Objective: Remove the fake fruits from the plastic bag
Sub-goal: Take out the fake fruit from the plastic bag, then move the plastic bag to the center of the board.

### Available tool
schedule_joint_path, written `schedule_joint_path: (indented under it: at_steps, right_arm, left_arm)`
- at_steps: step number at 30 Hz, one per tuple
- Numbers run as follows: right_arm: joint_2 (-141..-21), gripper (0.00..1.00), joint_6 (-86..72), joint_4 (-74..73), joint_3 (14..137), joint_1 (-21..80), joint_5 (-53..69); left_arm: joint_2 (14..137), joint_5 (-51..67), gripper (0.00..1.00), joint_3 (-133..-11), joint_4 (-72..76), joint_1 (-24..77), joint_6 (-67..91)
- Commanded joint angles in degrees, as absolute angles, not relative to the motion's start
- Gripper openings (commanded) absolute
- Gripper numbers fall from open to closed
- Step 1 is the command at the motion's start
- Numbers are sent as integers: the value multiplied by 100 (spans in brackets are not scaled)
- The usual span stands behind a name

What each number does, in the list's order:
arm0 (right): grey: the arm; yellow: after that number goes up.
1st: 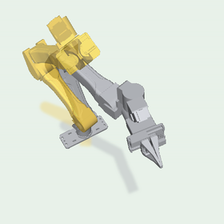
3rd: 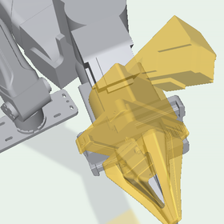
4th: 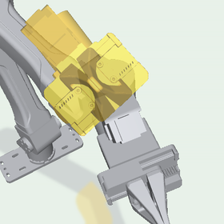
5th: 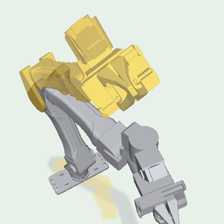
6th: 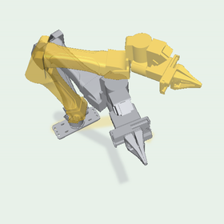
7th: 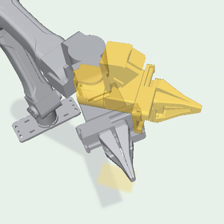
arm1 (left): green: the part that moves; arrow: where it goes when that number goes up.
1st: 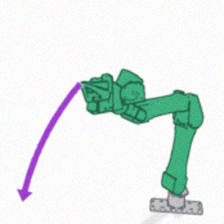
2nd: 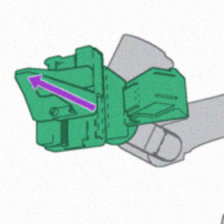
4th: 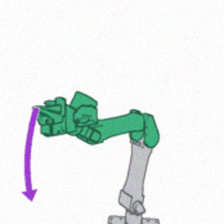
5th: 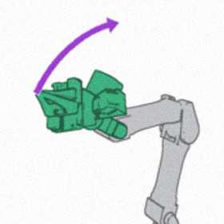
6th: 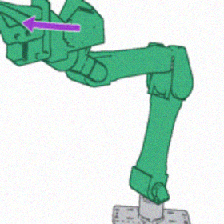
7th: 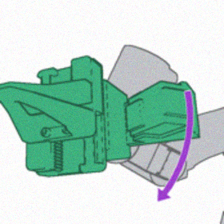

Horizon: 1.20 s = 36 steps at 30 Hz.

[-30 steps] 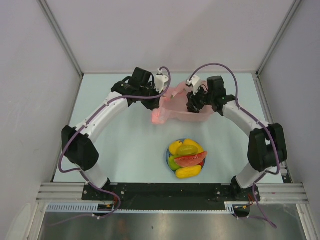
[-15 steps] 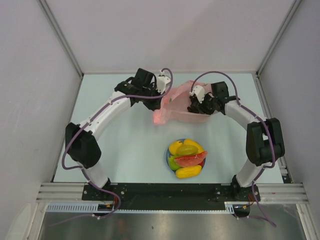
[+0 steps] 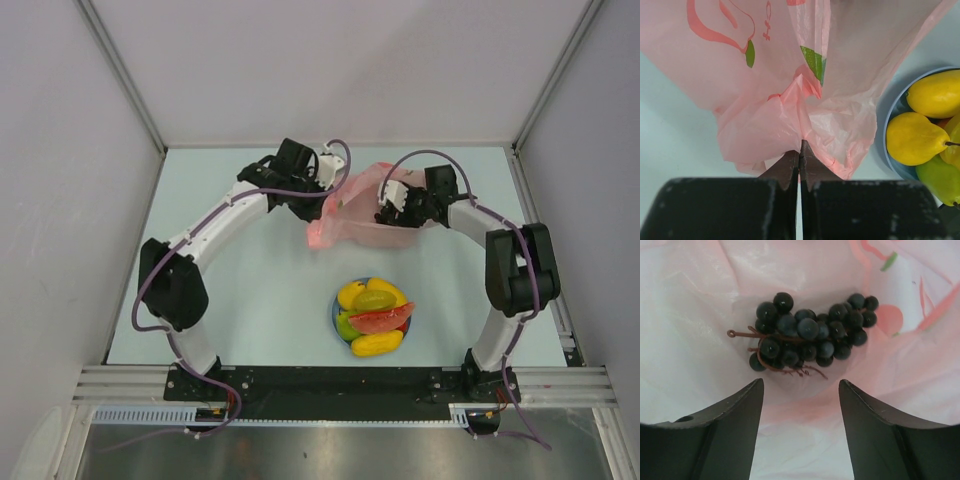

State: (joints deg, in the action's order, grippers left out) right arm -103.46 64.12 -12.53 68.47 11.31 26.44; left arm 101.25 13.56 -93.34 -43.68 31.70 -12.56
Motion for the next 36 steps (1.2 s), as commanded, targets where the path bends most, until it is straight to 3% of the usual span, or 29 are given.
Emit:
schedule_joint_path:
  at_steps: [1, 5, 7, 8, 9, 11, 12, 16, 36]
  right_arm:
    - [-10643, 67, 6917, -616, 6899, 1221, 2962]
    - [-10968, 66, 7066, -335, 6926, 1327, 2866]
    - [-11161, 59, 7119, -334, 7013, 1345, 2760]
    - [-11214, 54, 7154, -369, 7057, 1353, 2716]
    - [-11241, 39, 7172, -430, 7127, 1371, 2690]
    - [-11136, 28, 7128, -396, 7146, 1327, 2707]
    - [-11057, 16, 7006, -300, 7146, 1292, 2733]
    - [-10557, 1, 6304, 227, 7172, 1161, 2926]
    - [-8482, 0, 4334, -158, 7479, 1318, 3375]
  left_arm:
    - [10125, 1222, 0, -9659, -4315, 3243, -1389]
    - [10125, 1213, 0, -9642, -4368, 3287, -1398]
    - [10134, 1195, 0, -9650, -4386, 3331, -1424]
    - [10125, 1187, 0, -9659, -4394, 3340, -1424]
    - [10116, 1160, 0, -9650, -4395, 3357, -1433]
    - [10090, 1099, 0, -9633, -4386, 3392, -1450]
    - [10081, 1081, 0, -9624, -4386, 3393, -1468]
    - [10116, 1020, 0, -9624, -4316, 3401, -1450]
    - [11689, 141, 0, -11812, -3999, 2937, -747]
